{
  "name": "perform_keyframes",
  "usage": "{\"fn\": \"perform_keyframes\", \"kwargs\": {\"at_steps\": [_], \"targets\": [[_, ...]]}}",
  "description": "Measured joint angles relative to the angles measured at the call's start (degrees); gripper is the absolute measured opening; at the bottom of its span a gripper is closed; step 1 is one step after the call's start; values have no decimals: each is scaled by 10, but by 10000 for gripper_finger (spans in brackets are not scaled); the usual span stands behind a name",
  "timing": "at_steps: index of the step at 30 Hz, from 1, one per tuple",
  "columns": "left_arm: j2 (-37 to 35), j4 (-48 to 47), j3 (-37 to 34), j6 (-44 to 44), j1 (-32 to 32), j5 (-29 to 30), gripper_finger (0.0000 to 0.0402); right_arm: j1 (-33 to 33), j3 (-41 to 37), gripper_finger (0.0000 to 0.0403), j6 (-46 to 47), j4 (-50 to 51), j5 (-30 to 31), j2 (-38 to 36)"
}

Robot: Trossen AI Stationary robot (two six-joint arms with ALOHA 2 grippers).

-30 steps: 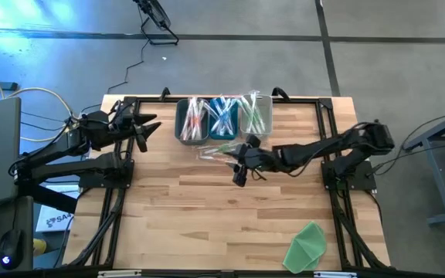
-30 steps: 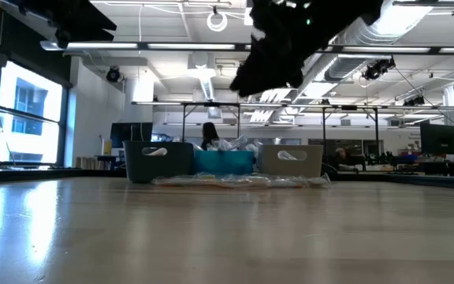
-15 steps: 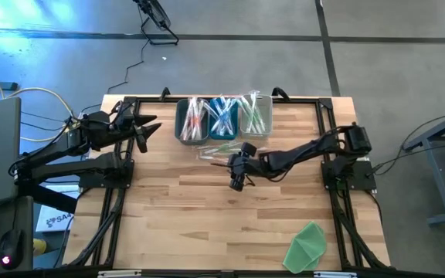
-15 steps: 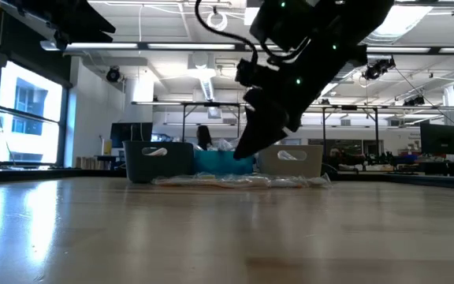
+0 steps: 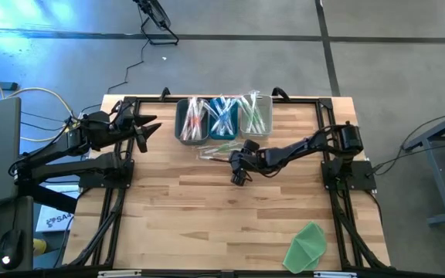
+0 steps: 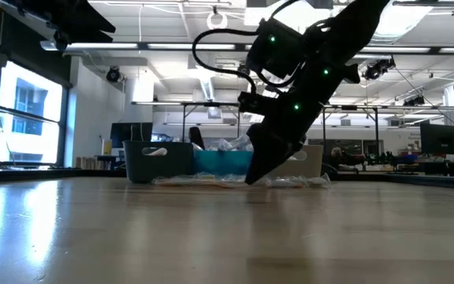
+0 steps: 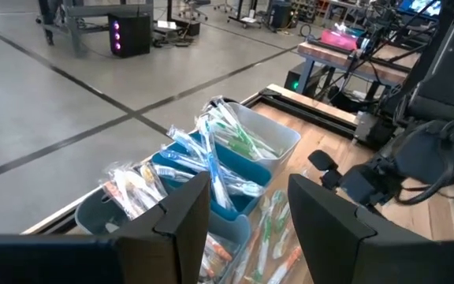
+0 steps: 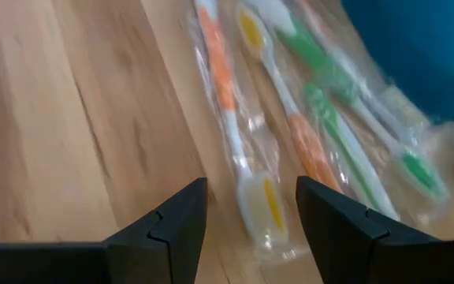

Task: Pick & Place Toothbrushes
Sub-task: Put the orange toothbrush into the dark blue bin

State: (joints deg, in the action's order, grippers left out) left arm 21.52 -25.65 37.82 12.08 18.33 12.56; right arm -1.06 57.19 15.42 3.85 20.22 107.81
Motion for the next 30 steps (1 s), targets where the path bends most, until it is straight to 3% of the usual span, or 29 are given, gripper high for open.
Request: {"fn": "perform_keyframes", "kwargs": {"at_steps": [10,17,30], "targets": [[0,0,0,2,0,0,167,4,0,179,-2,7,-43,5],[0,0,0,2,0,0,167,8,0,116,-4,10,-101,5],[0,-4,0,2,0,0,167,8,0,44,-5,11,-103,5]]}}
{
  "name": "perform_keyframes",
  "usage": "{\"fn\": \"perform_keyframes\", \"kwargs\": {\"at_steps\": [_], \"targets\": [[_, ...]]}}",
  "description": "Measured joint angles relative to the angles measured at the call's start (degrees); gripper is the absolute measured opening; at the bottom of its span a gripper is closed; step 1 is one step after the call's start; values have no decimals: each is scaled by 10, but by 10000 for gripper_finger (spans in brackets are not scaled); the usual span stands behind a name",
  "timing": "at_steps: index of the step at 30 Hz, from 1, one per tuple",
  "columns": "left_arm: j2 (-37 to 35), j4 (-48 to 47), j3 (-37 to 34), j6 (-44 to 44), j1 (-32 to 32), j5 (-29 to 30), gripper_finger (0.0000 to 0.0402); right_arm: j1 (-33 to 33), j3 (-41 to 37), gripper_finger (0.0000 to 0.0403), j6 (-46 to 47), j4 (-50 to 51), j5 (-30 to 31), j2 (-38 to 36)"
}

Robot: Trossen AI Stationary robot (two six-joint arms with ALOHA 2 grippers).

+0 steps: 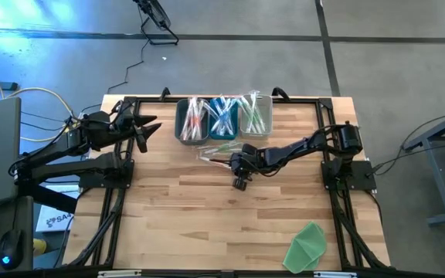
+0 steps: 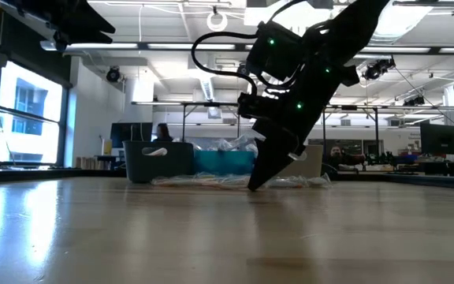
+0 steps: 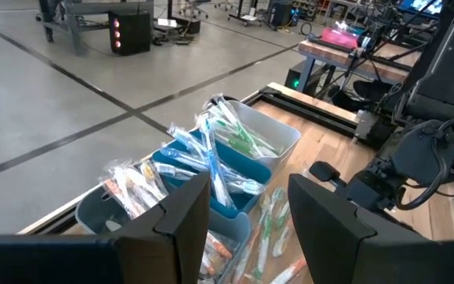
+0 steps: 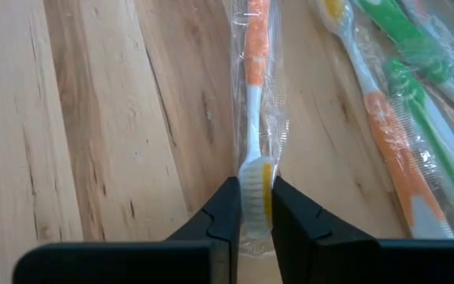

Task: Pick & Place Toothbrushes
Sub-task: Put the orange toothbrush into the dark blue bin

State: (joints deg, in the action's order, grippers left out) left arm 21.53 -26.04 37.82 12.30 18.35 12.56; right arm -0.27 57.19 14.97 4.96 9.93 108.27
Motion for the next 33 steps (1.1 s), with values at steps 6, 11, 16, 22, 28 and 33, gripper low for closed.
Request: {"fn": "perform_keyframes", "kwargs": {"at_steps": [6,11,16,22,28,33], "targets": [[0,-14,0,0,0,0,167,0,0,43,1,3,0,0],[0,-22,0,0,0,0,167,-1,0,32,-2,4,-12,-1],[0,-29,0,6,0,-3,167,-2,0,30,-2,5,-28,-4],[0,-29,0,15,0,-43,167,-7,0,29,-28,8,-63,-12],[0,-29,0,25,0,-43,167,-9,-1,29,-55,14,-73,-44],[0,-28,0,36,0,-41,167,-4,-1,29,-79,3,-62,-91]]}}
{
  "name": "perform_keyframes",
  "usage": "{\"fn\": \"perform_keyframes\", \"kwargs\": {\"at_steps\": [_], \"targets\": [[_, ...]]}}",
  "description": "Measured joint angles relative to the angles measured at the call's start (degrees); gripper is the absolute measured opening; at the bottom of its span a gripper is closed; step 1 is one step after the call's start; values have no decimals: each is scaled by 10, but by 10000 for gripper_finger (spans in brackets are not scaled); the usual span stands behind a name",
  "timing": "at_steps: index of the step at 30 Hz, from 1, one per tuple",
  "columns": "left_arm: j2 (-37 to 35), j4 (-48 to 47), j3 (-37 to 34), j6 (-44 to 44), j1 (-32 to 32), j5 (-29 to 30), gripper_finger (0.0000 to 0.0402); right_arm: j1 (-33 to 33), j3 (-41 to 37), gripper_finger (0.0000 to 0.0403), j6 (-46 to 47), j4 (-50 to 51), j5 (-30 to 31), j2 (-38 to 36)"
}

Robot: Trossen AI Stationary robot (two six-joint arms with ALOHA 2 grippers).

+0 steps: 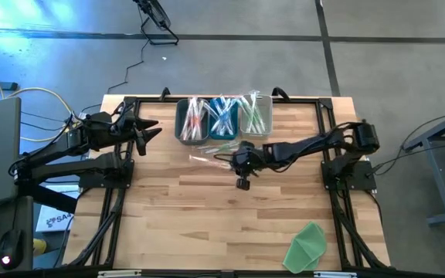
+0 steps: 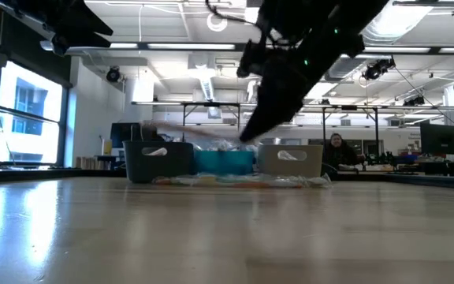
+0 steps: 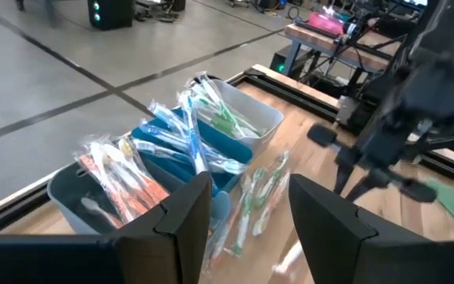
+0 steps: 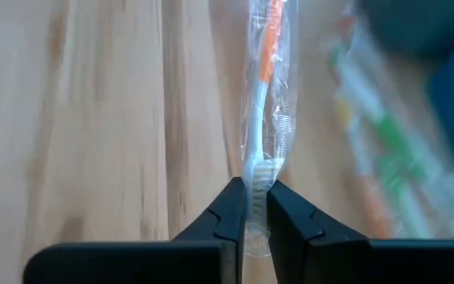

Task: Pick & Place Toothbrushes
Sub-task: Put the orange toothbrush into the dark blue bin

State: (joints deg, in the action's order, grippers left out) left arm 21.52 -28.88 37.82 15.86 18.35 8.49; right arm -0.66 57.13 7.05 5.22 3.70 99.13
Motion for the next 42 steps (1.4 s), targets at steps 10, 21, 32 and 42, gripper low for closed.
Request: {"fn": "perform_keyframes", "kwargs": {"at_steps": [10,21,32,42], "targets": [[0,6,0,40,0,-3,167,27,1,29,-13,-54,58,-107],[48,68,0,6,0,-16,167,29,1,29,14,-205,133,-124],[173,269,0,-90,0,-90,167,27,0,29,5,-207,112,-122],[265,458,0,-96,0,-96,167,27,0,29,-12,-287,114,-122]]}}
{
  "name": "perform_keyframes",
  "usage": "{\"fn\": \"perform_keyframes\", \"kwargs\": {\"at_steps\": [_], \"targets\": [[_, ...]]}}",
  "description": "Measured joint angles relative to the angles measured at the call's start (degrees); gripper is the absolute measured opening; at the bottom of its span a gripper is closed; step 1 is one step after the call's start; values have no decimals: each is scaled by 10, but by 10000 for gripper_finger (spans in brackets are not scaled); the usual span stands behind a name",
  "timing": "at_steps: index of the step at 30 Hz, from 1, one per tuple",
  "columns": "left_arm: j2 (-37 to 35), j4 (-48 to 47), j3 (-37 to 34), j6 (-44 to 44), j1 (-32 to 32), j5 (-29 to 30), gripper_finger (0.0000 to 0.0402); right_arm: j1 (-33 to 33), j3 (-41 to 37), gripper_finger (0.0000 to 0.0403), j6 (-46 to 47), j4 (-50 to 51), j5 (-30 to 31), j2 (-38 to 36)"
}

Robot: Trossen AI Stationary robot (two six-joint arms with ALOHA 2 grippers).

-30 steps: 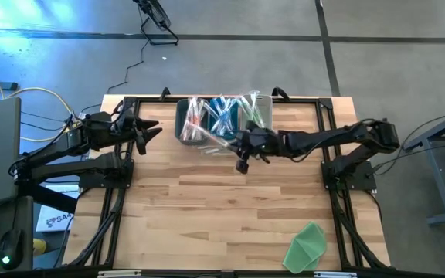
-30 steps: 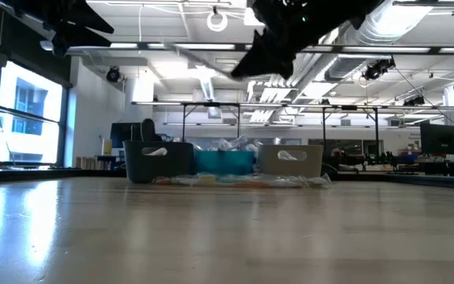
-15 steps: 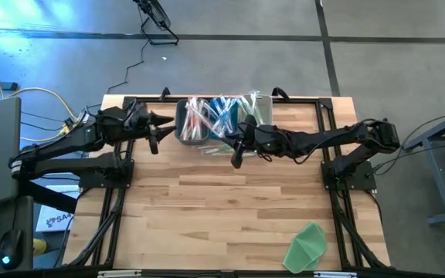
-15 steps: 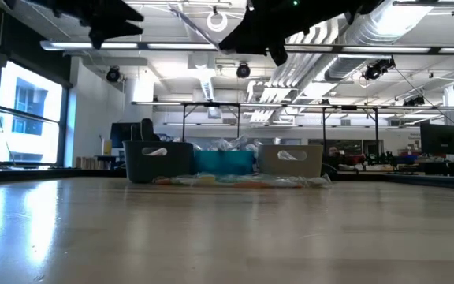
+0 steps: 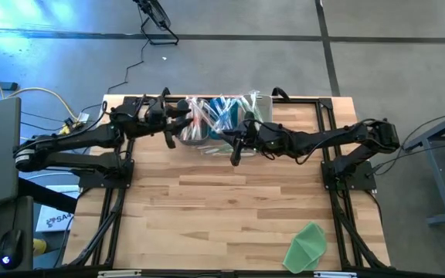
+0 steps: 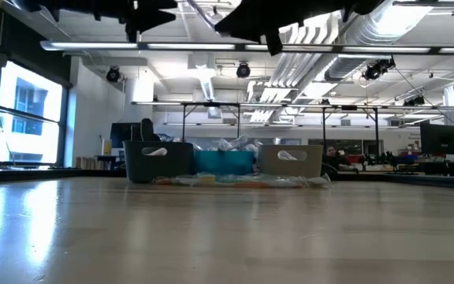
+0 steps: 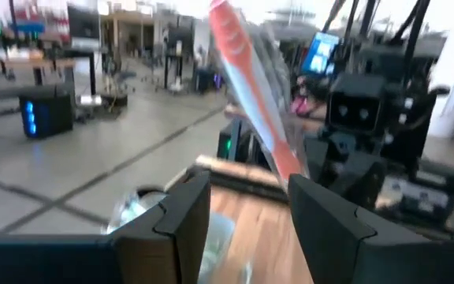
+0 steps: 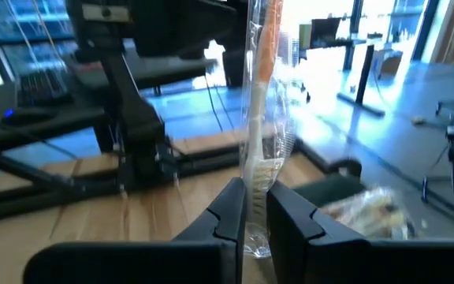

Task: Pick & Place Toothbrushes
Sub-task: Put the orange toothbrush into the dark blue bin

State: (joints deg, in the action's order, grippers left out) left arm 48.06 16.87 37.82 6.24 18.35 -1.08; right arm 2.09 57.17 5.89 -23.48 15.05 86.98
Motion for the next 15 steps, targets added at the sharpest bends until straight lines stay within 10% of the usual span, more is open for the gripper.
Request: {"fn": "perform_keyframes", "kwargs": {"at_steps": [15], "targets": [[57,162,0,88,0,-33,167,-2,0,18,-51,-42,-16,0]]}}
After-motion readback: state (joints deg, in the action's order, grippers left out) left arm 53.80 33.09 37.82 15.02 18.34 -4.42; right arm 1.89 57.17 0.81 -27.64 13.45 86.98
